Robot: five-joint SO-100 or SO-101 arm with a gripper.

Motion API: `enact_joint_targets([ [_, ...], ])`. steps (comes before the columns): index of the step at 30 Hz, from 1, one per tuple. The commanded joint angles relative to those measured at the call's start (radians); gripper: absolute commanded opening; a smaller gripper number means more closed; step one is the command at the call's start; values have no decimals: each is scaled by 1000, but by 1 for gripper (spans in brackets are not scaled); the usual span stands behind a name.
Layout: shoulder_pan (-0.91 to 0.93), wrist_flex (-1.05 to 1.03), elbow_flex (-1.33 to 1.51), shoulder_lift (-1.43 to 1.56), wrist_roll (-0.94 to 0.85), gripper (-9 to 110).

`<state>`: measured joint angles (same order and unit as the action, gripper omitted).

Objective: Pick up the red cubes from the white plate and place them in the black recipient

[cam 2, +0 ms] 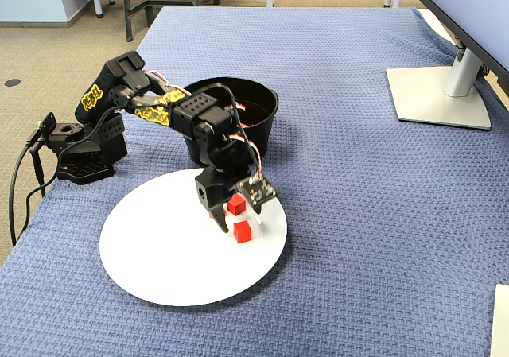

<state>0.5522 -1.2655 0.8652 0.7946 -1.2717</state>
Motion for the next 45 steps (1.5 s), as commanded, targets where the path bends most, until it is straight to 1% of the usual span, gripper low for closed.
enact_joint_targets([
  [1, 31, 69, -31, 12, 89, 25],
  [13, 38, 83, -15, 15, 112, 24],
  [18, 40, 100, -31, 3, 141, 15],
  [26, 35, 81, -17, 6, 133, 13],
  [38, 31, 98, 6, 21, 160, 1],
  [41, 31, 127, 8, 29, 198, 0],
  [45, 41, 152, 6, 115, 313, 0],
])
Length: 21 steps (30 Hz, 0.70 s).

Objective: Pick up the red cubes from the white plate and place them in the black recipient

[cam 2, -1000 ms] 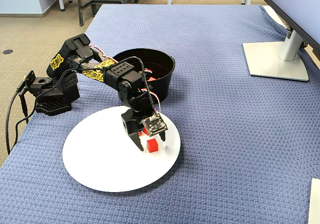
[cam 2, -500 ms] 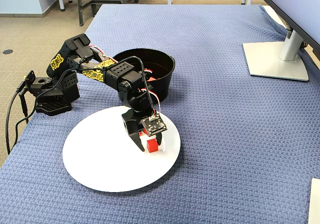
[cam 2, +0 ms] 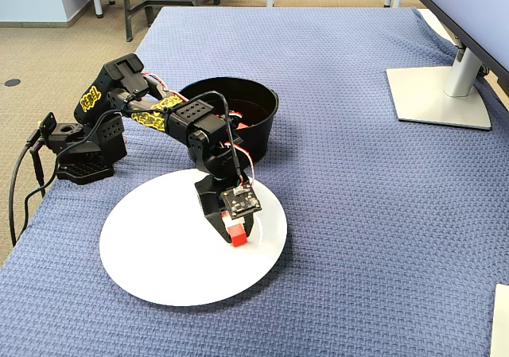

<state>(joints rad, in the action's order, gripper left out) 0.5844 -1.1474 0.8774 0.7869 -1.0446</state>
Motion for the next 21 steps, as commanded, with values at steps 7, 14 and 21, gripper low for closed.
enact_joint_targets([
  [7, 12, -26, 117, 457, 370, 0],
  [14, -55, -106, 425, 891, 491, 0],
  [21, -219, -57, 841, 1192, 402, 0],
])
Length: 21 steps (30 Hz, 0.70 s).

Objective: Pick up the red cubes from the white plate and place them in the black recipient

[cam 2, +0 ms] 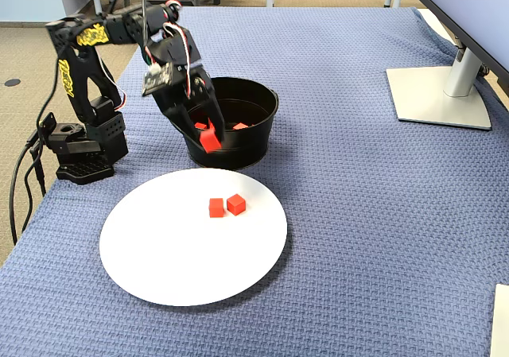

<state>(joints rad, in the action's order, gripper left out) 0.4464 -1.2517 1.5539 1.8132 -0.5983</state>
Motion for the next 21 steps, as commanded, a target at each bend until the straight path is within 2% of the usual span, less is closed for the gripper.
enact_joint_targets([
  [1, -101, 63, 218, 190, -69, 0],
  [8, -206, 132, 419, 325, -54, 0],
  [15, -249, 41, 295, 376, 71, 0],
  [21, -360, -29, 218, 426, 181, 0],
])
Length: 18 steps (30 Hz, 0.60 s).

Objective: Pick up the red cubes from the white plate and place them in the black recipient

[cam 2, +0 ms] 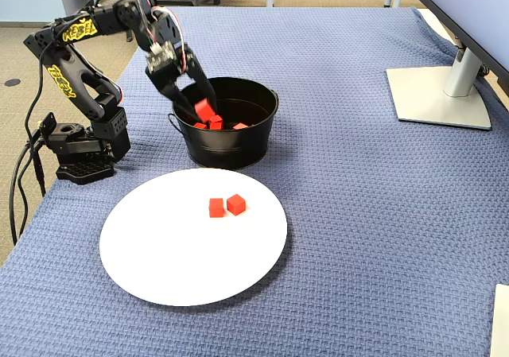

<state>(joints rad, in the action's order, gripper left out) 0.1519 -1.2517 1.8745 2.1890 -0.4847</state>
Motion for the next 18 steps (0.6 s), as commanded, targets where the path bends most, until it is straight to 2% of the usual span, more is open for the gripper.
enact_joint_targets([
  [1, -87, -37, -121, 51, 81, 0],
  [8, -321, -57, -66, 107, 117, 2],
  [11, -383, -49, -17, 121, 118, 30],
  [14, -376, -5, 18, 126, 74, 28],
  [18, -232, 12, -31, 74, 103, 26],
])
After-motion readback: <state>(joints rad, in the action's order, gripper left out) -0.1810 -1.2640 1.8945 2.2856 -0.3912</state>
